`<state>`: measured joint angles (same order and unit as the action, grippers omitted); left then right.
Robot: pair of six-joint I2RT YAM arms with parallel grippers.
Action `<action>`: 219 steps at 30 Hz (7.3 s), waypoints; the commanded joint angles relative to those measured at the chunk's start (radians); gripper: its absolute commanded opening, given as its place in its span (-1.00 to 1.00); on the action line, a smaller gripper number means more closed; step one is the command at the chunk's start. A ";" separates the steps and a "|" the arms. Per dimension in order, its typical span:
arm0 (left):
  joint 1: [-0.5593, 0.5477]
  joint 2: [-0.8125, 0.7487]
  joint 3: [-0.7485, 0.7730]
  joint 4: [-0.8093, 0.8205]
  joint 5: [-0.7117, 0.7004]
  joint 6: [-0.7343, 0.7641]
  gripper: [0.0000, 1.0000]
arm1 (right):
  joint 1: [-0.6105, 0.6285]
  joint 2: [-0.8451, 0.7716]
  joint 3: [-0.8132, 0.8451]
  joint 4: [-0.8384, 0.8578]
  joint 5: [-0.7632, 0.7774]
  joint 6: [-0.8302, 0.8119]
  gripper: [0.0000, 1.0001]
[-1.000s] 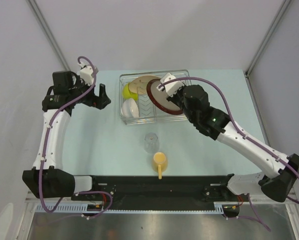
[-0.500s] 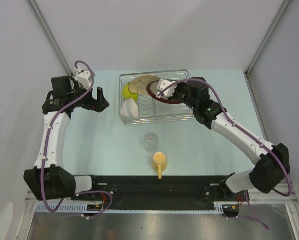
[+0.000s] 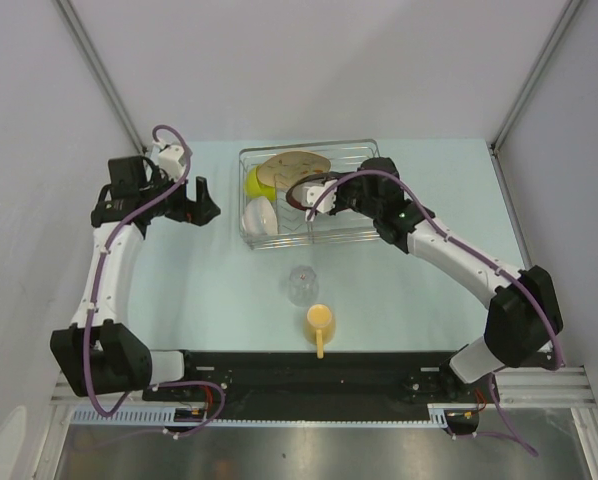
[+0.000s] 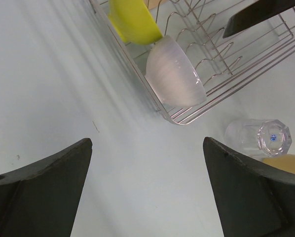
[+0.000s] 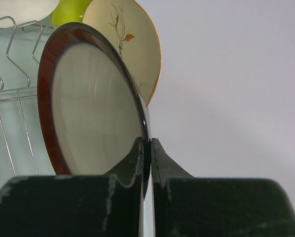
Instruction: Load the mixed dishes into the dish rack
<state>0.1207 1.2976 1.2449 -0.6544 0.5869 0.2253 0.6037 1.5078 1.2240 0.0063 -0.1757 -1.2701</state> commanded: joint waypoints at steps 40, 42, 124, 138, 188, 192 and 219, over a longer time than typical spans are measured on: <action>0.042 0.022 -0.090 0.104 0.044 -0.012 1.00 | 0.139 0.160 0.132 0.264 -0.103 -0.063 -1.00; 0.043 0.022 -0.090 0.102 0.044 -0.011 1.00 | 0.146 0.166 0.128 0.253 -0.104 -0.055 -1.00; 0.050 -0.233 -0.156 -0.060 -0.006 0.143 1.00 | 0.396 0.094 -0.147 -0.247 0.363 1.385 1.00; 0.051 -0.233 -0.153 -0.062 -0.007 0.146 1.00 | 0.416 0.169 -0.147 -0.134 0.351 1.413 0.98; 0.050 -0.230 -0.110 -0.102 0.206 0.085 0.99 | -0.188 0.083 -0.549 1.406 -0.616 2.999 -1.00; 0.048 -0.230 -0.117 -0.105 0.197 0.091 0.99 | -0.274 0.057 -0.547 1.381 -0.625 3.025 -1.00; 0.050 -0.198 -0.118 -0.083 0.131 0.097 0.99 | -0.481 0.307 0.896 -0.756 -0.219 1.597 -1.00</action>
<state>0.1604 1.0920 1.1072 -0.7643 0.7132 0.3222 0.0647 1.6592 1.9648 -0.2539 -0.6292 0.6811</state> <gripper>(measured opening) 0.993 0.736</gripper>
